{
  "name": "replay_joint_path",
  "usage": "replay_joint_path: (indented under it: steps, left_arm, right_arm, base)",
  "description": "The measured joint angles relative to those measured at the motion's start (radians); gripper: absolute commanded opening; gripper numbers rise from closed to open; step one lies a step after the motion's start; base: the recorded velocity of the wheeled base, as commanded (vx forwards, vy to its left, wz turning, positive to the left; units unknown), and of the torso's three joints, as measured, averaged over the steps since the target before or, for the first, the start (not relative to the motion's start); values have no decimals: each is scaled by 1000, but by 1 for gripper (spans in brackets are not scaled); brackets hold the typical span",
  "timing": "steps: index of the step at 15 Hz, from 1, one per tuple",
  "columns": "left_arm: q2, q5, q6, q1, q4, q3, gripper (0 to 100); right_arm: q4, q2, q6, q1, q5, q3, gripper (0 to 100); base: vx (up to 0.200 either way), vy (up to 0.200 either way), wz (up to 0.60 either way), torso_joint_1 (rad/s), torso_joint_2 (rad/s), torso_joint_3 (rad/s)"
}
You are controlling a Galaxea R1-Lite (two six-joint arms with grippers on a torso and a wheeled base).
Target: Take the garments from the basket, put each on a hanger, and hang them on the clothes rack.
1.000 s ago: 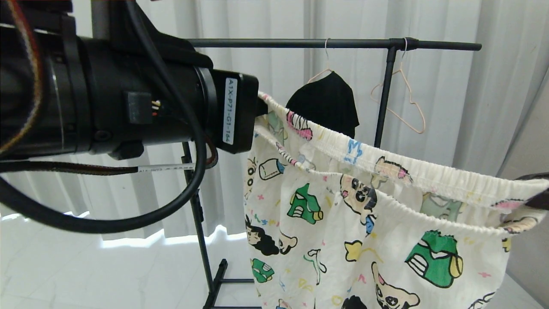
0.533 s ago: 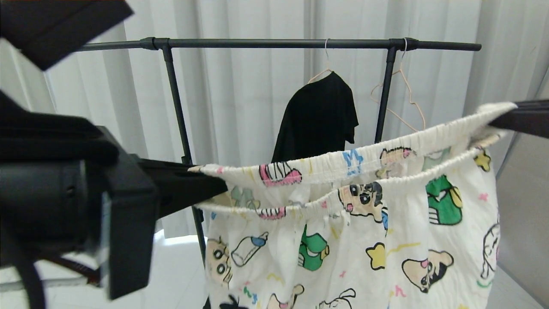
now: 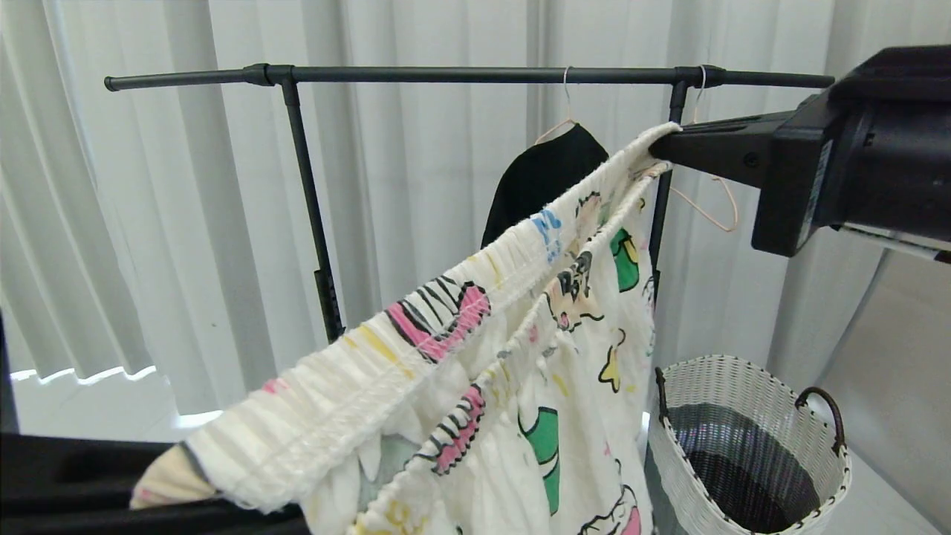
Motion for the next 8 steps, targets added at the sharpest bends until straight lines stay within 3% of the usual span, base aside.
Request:
replay_joint_path:
  steps: [5,8]
  left_arm:
    - [-11,1,1,-4,0,12,0]
    - [-10,28,24,63,0,33,0]
  right_arm:
    - [6,19,0,0,-1,5,0]
    - [20,-10,-1,0,-6,48,0]
  base:
    - [0,0,0,0,0,0]
    - [0,0,0,0,0,0]
